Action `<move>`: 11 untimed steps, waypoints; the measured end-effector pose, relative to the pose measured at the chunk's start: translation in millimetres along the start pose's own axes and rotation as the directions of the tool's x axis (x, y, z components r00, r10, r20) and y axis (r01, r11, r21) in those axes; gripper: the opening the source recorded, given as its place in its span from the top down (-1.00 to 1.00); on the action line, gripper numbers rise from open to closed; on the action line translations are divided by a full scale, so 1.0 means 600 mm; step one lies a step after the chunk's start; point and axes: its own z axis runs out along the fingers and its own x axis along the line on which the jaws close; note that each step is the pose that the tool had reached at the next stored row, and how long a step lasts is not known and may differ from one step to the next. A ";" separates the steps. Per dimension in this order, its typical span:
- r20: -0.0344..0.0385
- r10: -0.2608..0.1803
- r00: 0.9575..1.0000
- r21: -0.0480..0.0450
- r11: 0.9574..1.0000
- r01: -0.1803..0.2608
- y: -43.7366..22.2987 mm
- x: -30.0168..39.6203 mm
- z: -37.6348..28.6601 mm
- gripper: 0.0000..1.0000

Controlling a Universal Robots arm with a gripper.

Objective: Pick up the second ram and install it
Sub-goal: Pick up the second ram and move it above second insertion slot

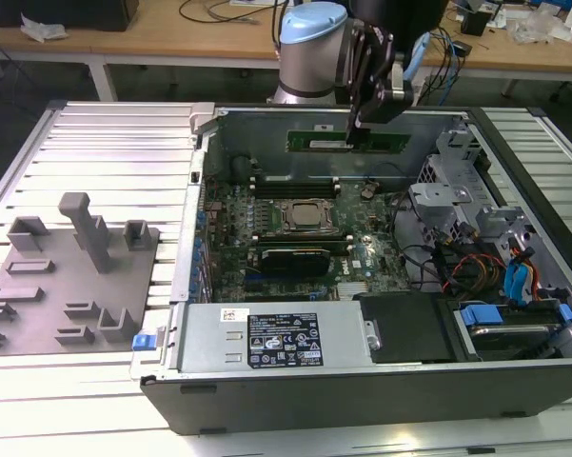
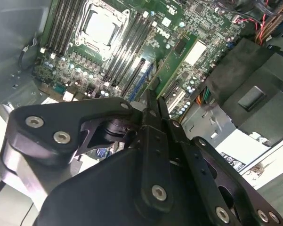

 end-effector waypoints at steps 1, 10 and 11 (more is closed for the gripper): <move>0.000 0.000 1.000 0.000 1.000 0.000 0.000 0.000 0.002 0.73; 0.000 0.000 1.000 0.000 1.000 0.000 -0.002 0.001 0.032 0.73; 0.000 0.000 1.000 0.000 1.000 0.000 -0.002 0.001 0.033 0.73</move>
